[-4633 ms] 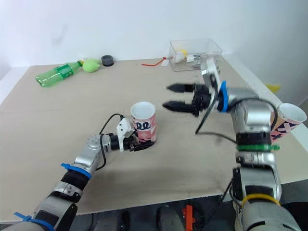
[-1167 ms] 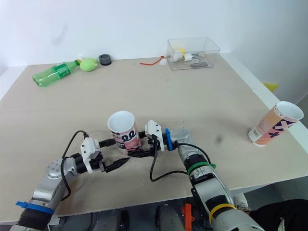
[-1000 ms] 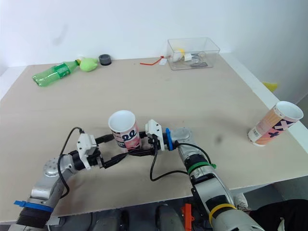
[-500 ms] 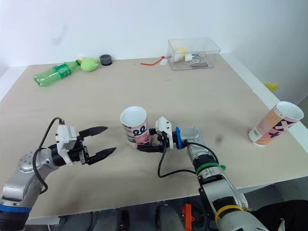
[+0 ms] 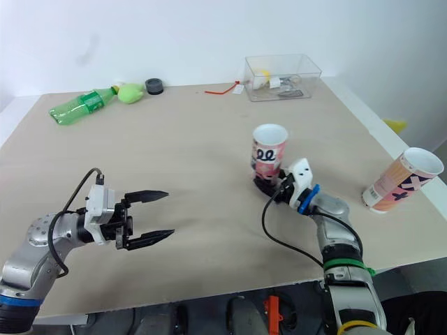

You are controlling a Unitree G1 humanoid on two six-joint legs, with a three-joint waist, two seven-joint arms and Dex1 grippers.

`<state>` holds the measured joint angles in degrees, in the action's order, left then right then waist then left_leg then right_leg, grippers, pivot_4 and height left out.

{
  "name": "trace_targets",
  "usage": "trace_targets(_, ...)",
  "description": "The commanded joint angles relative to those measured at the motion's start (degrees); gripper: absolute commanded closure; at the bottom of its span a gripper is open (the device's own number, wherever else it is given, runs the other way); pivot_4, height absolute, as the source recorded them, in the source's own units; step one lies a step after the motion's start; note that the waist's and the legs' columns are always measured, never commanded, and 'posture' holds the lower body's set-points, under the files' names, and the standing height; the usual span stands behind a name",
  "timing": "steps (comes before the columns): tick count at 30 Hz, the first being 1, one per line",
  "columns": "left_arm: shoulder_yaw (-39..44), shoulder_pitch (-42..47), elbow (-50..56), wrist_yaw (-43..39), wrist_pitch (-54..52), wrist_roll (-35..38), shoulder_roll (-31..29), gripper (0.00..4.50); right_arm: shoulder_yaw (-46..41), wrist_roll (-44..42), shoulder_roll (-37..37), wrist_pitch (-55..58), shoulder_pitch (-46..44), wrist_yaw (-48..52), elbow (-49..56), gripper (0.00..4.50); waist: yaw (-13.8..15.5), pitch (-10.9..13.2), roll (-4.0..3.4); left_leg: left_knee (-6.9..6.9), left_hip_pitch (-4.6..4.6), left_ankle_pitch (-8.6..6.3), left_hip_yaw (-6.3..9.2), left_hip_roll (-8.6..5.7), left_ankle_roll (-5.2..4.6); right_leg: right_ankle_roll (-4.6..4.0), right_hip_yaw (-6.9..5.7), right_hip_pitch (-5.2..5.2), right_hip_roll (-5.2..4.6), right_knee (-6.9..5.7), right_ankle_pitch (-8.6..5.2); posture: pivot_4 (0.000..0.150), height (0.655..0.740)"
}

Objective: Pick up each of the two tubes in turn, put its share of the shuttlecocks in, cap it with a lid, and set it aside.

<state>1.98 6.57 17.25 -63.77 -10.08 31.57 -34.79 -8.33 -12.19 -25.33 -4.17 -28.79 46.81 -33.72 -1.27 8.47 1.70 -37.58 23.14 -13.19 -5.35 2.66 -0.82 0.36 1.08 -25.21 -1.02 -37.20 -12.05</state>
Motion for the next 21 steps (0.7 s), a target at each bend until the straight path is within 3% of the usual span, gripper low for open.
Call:
trace_targets(1,0.07,1.8,2.08,1.07,-0.39,1.28,0.75,0.0,-4.88,-0.54,-1.36,1.55,2.26,-8.5,3.52,1.39,0.0,0.0,0.0,0.0,-0.01,0.02,0.01,0.0,0.01,0.02,0.0,0.01,0.0,0.0,0.01,0.15,0.74)
trace_targets(14,-2.48,1.99,1.36,2.3,-0.12,-0.72,2.21,0.0,-11.08,-2.09,0.24,3.8,3.92,-25.17,4.06,1.39,-0.07,0.01,0.01,-0.01,-0.07,0.06,-0.05,-0.06,-0.01,0.13,0.09,0.07,-0.03,0.04,0.09,0.15,0.74)
trace_targets(21,-2.89,2.59,1.17,2.55,-0.44,-0.81,2.25,0.0,-10.15,-2.14,0.74,5.37,5.48,-25.14,3.61,1.39,-0.09,0.0,0.01,-0.01,-0.08,0.06,-0.01,-0.04,-0.02,0.12,0.09,0.09,-0.01,0.05,0.08,0.15,0.74)
